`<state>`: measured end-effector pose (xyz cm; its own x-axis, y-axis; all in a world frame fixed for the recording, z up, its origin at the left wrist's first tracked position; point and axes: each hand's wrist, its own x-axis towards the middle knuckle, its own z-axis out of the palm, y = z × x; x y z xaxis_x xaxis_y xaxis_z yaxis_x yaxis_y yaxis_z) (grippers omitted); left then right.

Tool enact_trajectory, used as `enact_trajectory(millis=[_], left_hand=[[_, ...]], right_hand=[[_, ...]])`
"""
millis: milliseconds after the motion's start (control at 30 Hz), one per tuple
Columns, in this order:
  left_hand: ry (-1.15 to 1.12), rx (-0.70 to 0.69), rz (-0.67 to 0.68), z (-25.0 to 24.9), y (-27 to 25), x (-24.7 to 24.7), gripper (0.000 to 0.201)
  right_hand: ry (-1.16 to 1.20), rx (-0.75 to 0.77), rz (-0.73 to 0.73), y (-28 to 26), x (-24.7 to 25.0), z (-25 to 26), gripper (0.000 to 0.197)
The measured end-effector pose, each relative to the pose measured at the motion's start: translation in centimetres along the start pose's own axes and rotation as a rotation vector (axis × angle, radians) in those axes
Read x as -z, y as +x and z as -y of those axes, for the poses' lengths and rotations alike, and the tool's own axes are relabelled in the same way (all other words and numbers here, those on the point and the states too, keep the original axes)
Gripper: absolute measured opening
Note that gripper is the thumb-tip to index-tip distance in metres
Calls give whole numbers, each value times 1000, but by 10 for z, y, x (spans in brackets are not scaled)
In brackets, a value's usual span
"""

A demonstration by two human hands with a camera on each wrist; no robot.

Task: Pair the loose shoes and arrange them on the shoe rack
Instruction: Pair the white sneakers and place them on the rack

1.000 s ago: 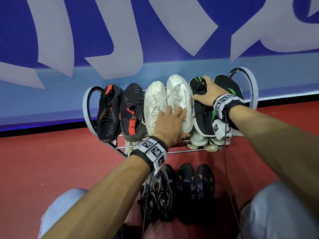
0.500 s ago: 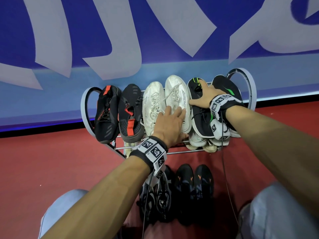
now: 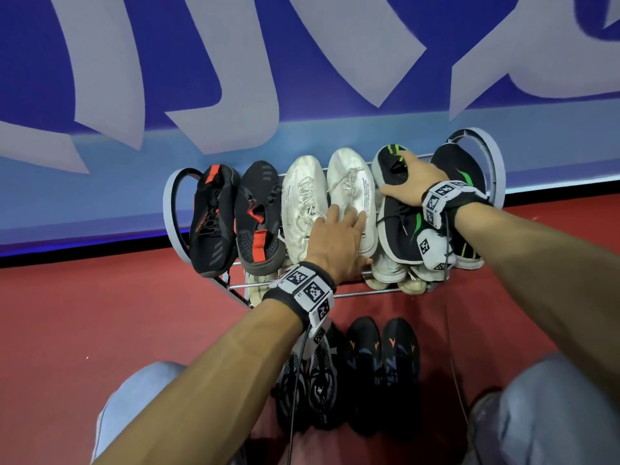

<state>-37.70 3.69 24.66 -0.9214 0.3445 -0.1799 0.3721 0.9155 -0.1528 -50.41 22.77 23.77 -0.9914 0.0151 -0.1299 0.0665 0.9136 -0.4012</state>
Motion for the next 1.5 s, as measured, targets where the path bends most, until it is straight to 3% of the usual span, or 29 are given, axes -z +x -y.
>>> enact_trajectory(millis=[267,367,467,600,733,867,933,1067,1167,1333,1500], left_hand=[[29,3,-57,-2,-4,-8,93],[11,-1,-68,-1,-4,-6,92],[5,23,-78,-4,-3,-5,96],[49,30,-129,-21,-3,-4,106],[60,-9,-124,-43,1,0,88],[65,-26,-127,-51,4,1,76],[31,-28,-129,-51,8,2,83],[-35,-21,-105,-57,14,9,119],[-56,3,-109,-60,16,11,118],[-63,29,-117,-64,18,11,115],[-116,53,-142,-59,22,9,108]], right_hand=[[53,34,50,3,0,-1,97],[71,-24,-40,-1,16,-11,78],[-157,-123,-171,-11,33,-26,73],[-306,-276,13,-22,29,-39,88],[-212,-126,145,-23,29,-44,44],[-112,-20,14,-21,36,-42,18],[-83,-3,2,-21,39,-42,17],[-48,126,-24,-26,42,-49,17],[-50,229,-26,-27,39,-48,17],[-101,96,-102,-22,33,-50,16],[-84,112,-138,-17,32,-50,18]])
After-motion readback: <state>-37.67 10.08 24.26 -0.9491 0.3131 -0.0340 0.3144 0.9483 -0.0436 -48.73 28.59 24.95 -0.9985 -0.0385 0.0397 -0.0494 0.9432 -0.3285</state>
